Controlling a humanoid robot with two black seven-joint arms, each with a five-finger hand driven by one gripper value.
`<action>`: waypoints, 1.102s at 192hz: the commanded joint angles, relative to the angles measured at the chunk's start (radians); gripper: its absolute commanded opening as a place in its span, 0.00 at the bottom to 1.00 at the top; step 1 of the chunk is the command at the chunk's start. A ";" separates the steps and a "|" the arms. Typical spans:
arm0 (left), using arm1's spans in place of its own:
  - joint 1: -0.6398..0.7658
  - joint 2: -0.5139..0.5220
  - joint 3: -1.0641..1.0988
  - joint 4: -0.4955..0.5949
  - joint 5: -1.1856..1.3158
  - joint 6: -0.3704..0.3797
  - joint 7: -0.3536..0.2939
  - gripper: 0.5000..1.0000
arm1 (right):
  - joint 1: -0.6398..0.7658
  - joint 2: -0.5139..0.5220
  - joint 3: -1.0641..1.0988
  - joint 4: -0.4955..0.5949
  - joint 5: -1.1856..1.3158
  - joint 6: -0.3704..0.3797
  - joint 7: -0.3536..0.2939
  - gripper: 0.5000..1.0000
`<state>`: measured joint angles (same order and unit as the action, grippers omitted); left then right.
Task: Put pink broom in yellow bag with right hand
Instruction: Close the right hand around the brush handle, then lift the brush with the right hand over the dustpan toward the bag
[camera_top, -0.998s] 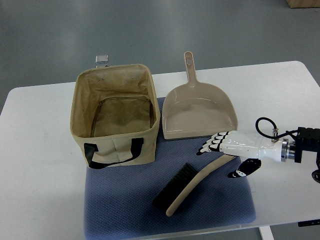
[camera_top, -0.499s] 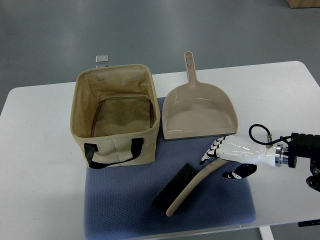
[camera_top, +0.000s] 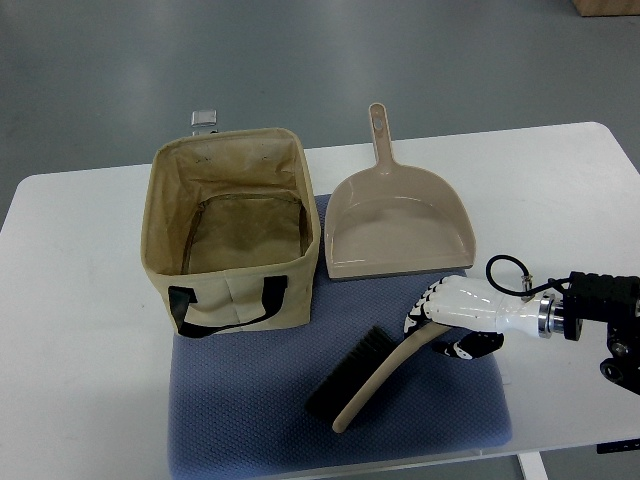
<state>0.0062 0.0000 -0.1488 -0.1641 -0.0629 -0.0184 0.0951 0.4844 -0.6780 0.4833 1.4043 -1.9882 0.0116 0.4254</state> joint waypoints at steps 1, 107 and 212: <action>0.000 0.000 0.000 0.000 0.000 0.000 0.000 1.00 | 0.000 0.000 0.000 -0.004 -0.001 -0.004 0.000 0.00; 0.000 0.000 0.000 0.000 0.000 0.000 0.000 1.00 | 0.034 -0.063 0.118 -0.013 0.043 -0.116 0.012 0.00; 0.000 0.000 0.000 0.000 0.000 0.000 0.000 1.00 | 0.410 -0.138 0.143 -0.137 0.229 -0.096 0.003 0.00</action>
<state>0.0062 0.0000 -0.1488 -0.1641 -0.0629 -0.0184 0.0951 0.8043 -0.8377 0.6288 1.3173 -1.7599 -0.0937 0.4301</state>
